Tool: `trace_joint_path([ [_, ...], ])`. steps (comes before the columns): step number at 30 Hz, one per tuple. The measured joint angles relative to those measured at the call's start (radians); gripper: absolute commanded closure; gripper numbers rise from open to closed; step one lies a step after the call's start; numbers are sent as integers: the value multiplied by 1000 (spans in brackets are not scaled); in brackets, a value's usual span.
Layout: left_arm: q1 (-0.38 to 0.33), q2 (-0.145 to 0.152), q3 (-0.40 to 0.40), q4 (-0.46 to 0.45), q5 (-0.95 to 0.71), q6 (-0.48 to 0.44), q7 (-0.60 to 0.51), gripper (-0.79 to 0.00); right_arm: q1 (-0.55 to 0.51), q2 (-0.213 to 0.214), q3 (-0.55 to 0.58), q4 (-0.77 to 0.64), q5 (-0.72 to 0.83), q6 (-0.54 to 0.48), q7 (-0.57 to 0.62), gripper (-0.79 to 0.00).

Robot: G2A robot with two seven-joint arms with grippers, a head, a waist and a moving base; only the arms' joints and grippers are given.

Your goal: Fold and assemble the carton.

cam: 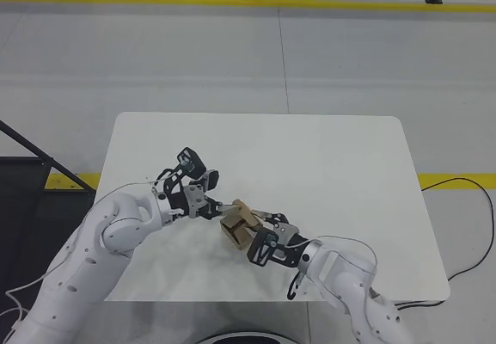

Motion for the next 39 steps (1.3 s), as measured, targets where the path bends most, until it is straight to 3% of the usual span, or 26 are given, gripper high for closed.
trace_joint_path([
  [21, -1, -1, 6, 8, 17, 3, -5, -785, 19, 7, 7, 12, 74, -109, -18, -332],
  [39, 18, 6, -19, 33, 18, -11, -5, -785, 64, -1, -53, 42, 72, -96, 10, -372],
])
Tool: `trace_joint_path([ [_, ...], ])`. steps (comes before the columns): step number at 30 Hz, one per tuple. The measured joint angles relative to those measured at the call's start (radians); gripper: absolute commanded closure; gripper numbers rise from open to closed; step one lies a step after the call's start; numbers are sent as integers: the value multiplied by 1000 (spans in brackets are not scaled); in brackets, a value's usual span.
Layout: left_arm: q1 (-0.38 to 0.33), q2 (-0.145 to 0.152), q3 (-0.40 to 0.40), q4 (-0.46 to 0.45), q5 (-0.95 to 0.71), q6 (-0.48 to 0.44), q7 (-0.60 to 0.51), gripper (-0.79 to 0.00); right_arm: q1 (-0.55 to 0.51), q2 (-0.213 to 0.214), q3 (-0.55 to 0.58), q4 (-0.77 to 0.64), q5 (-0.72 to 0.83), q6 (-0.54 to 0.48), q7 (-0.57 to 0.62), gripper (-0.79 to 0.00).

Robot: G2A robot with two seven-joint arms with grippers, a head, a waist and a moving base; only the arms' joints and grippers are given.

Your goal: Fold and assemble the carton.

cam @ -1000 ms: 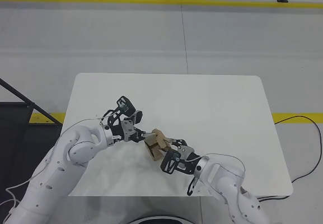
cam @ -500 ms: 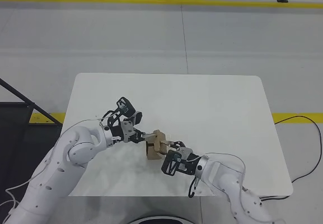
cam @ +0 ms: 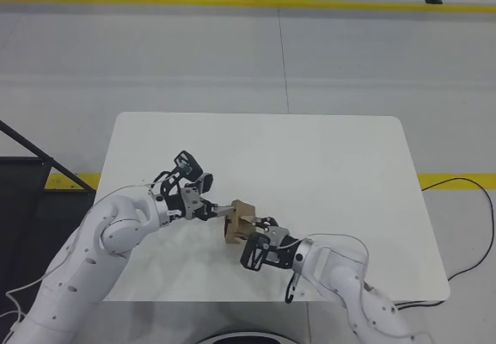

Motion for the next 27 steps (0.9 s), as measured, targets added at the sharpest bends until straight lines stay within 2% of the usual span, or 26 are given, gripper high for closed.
trace_joint_path([
  [10, 27, 7, -25, 0, 3, -10, 1, -785, 23, -4, -31, -1, -7, -12, 43, -369],
  [27, 22, 9, -21, 36, 7, -11, -12, -785, 57, -13, -54, 21, 27, 5, 84, -369],
])
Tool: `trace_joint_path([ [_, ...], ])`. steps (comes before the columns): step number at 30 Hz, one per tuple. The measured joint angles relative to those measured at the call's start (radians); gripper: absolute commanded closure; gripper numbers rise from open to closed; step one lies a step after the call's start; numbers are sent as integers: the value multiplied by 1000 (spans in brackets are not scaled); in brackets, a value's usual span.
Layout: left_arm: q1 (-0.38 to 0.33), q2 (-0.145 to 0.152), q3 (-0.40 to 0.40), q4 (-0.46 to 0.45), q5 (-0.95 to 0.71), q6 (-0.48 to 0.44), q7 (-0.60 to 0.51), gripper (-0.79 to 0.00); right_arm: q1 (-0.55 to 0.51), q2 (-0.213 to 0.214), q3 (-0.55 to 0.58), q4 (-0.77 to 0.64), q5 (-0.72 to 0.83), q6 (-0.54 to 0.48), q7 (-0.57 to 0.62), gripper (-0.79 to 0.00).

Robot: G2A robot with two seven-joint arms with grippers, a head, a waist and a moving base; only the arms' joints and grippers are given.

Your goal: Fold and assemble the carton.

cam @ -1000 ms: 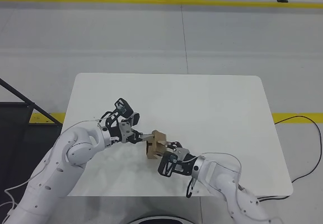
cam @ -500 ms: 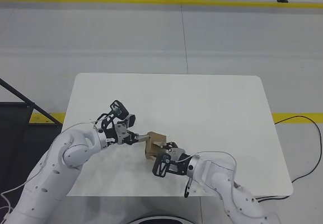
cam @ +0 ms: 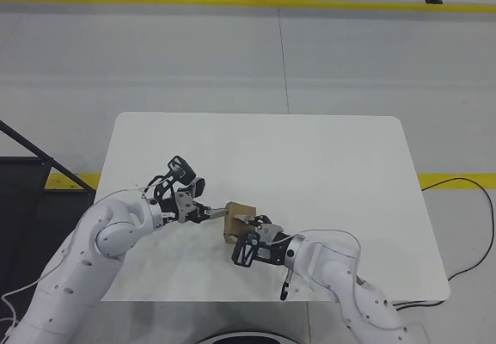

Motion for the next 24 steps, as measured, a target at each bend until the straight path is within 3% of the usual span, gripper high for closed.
trace_joint_path([
  [24, -29, -4, 33, 40, 4, 5, -21, -785, 14, -4, -13, 17, 7, 8, -3, -363],
])
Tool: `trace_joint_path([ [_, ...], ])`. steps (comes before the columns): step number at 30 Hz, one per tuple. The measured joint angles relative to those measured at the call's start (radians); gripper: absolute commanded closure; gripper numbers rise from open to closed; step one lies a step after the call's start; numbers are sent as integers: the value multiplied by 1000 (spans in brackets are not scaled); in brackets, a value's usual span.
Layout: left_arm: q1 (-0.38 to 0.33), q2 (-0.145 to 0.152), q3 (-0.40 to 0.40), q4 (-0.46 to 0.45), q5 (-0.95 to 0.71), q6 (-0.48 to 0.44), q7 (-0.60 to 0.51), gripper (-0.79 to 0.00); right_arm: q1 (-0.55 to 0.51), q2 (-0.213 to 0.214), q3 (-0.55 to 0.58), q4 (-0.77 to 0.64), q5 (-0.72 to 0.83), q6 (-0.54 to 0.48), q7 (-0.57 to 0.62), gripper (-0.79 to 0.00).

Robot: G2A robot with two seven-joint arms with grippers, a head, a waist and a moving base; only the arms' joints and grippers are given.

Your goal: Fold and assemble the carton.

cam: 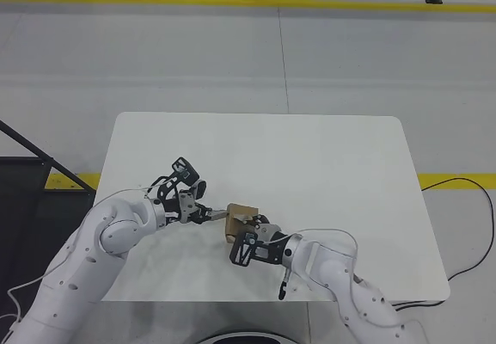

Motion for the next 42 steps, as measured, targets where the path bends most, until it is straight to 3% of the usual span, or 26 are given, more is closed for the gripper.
trace_joint_path([
  [30, -18, -5, 32, 18, 5, -4, 7, -785, 2, -2, 8, 15, 31, 21, -21, -339],
  [42, -14, -4, 28, 14, 7, -5, 14, -785, -39, 14, 66, -5, 57, -22, -98, -397],
])
